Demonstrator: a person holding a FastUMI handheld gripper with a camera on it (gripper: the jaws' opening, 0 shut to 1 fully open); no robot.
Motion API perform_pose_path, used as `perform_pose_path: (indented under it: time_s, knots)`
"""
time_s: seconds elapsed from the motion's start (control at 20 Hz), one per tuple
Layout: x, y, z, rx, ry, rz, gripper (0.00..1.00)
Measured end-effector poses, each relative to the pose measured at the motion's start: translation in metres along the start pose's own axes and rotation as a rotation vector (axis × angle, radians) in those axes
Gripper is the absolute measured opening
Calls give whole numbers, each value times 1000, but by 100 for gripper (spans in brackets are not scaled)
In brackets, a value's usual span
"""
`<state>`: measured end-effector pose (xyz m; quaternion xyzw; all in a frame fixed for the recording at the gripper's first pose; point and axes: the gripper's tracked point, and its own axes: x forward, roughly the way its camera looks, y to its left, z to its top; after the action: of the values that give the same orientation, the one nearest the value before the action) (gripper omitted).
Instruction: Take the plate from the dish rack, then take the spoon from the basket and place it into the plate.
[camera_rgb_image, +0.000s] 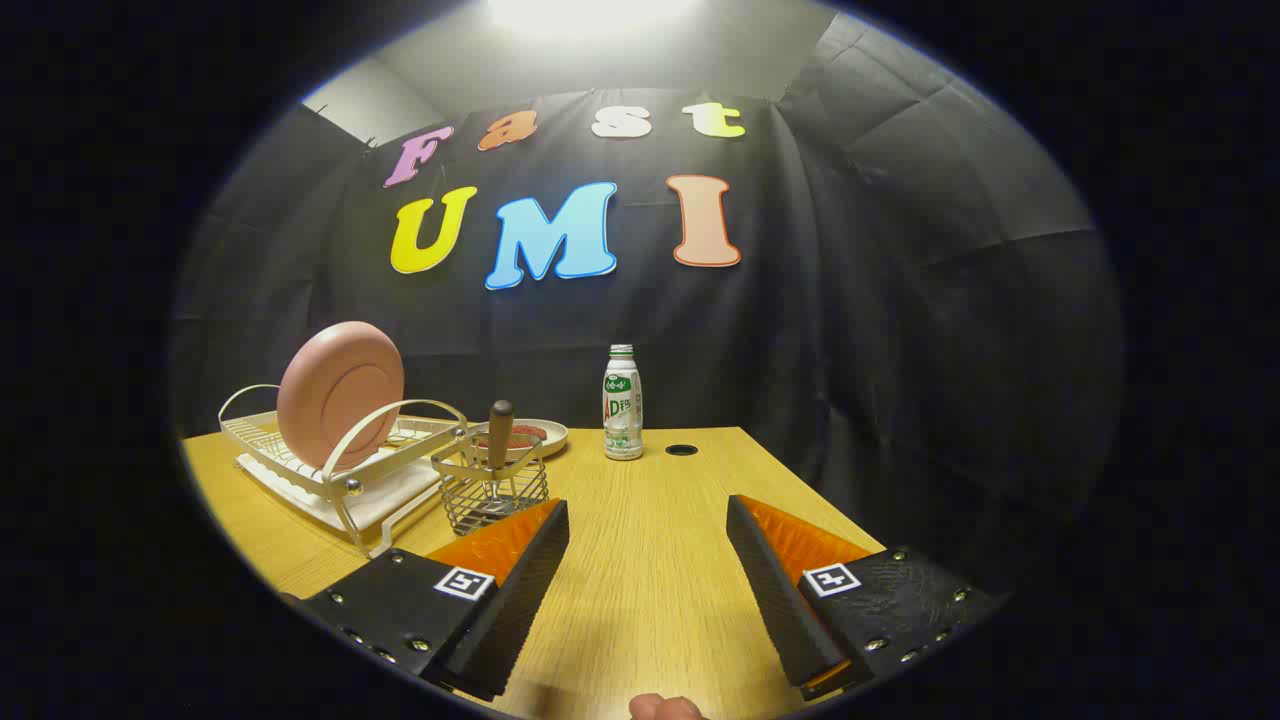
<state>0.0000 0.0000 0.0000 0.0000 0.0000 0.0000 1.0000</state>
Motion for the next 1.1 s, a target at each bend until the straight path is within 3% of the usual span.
perform_pose_path:
  time_s: [0.35,0.7,0.95,1.1]
  knots:
    - [54,-11,39,31,-25,-23,97]
    - [11,-13,136,26,-35,-68,97]
    - [-14,31,202,29,-40,-45,97]
    - [-14,68,219,2,17,-11,97]
